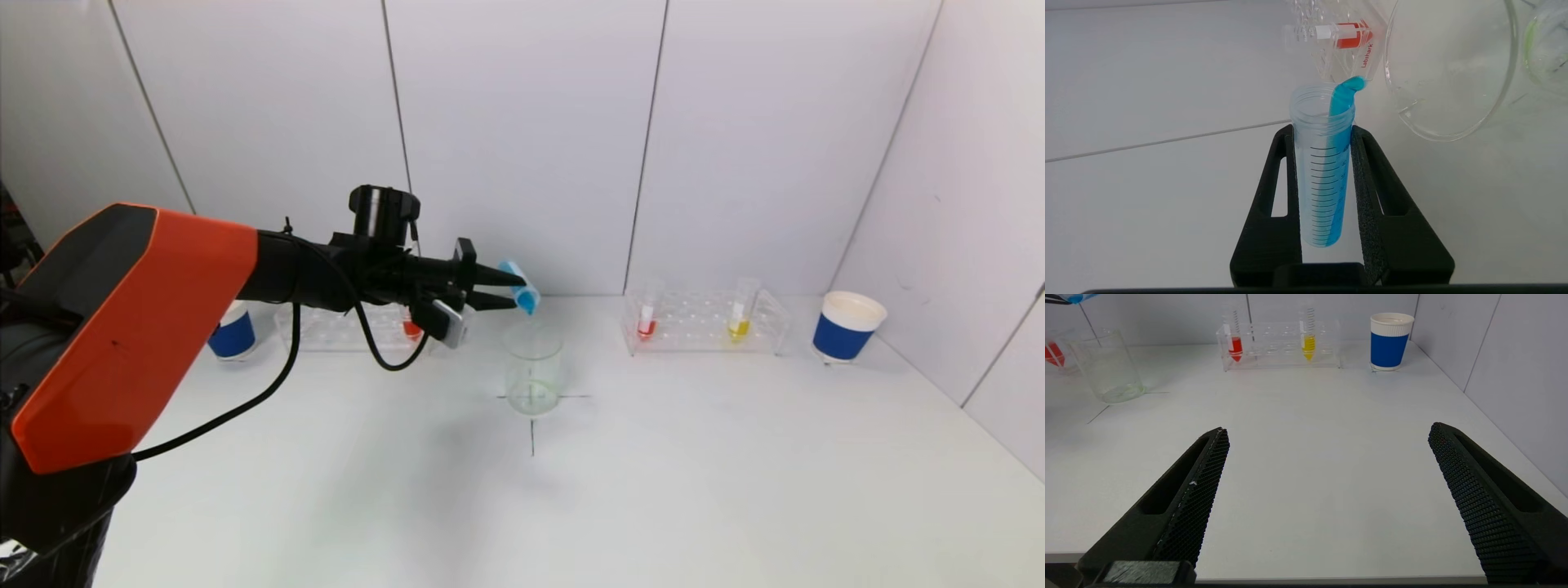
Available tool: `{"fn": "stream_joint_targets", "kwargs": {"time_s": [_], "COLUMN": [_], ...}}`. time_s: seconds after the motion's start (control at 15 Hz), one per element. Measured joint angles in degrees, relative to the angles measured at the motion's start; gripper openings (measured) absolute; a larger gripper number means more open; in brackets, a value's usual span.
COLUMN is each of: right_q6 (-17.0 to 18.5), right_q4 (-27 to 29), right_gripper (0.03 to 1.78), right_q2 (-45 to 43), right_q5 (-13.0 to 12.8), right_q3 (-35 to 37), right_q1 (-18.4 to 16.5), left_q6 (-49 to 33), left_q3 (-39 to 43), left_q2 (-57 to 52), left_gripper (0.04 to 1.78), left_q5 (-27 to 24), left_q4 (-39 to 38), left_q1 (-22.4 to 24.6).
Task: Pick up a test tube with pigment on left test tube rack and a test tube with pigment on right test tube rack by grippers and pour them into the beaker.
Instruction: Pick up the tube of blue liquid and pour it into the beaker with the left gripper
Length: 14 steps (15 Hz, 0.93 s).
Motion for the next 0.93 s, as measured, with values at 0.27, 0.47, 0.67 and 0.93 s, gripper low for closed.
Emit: {"fn": "stream_joint_targets", "kwargs": {"time_s": [0.27, 0.47, 0.67, 0.93], "right_q6": [0.0, 0.0, 0.0, 0.0], "right_q4": [0.0, 0.0, 0.0, 0.0], "right_gripper": [1.77, 1.77, 1.77, 1.77], "right_q2": [0.0, 0.0, 0.0, 0.0], "right_q5": [0.0, 0.0, 0.0, 0.0], "right_q3": [0.0, 0.0, 0.0, 0.0], "right_q1": [0.0, 0.0, 0.0, 0.0], "left_q6": [1.7, 3.4, 4.8, 7.2], "left_q3": [-1.6, -1.8, -1.8, -2.0], "left_q2": [1.4, 1.7, 1.8, 1.9], "left_gripper": [0.41, 0.41, 0.41, 0.41], "left_q5": [0.4, 1.1, 1.6, 2.1], "left_q4": [0.0, 0.1, 0.1, 0.1], "left_q1": [0.0, 0.0, 0.0, 0.0]}}
